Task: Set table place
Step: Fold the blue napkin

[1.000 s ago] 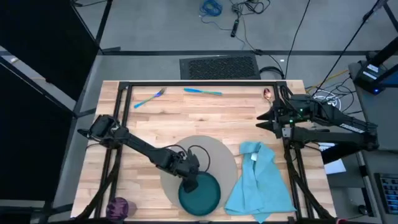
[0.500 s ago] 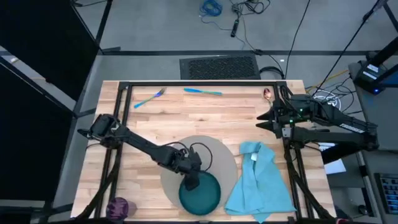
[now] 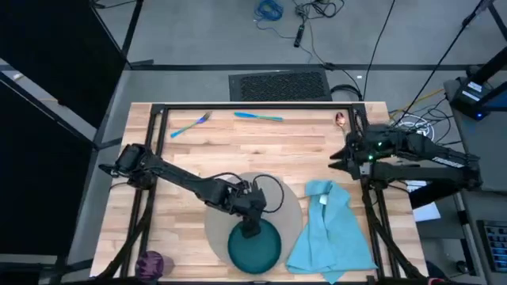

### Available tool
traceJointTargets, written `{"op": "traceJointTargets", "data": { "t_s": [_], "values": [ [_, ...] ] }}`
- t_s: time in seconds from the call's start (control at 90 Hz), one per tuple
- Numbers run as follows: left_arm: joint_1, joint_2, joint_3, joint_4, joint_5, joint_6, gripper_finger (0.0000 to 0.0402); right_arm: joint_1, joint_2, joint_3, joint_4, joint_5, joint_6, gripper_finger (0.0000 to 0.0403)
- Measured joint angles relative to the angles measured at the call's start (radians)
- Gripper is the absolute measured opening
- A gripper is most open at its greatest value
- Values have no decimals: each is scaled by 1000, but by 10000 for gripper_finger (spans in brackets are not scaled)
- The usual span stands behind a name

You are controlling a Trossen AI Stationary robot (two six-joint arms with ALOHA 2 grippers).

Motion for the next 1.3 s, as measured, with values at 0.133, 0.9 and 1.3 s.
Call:
{"op": "traceJointTargets", "data": {
  "t_s": [0.133,0.9,1.3],
  "values": [
    [15,0,1,169,9,76,123,103,-16,-105,30,1,104,199],
    [46,0,1,364,-49,220,123,52,3,-109,192,155,324,199],
    [56,0,0,636,-59,143,123,-15,0,-78,-57,80,137,199]
  ]
}}
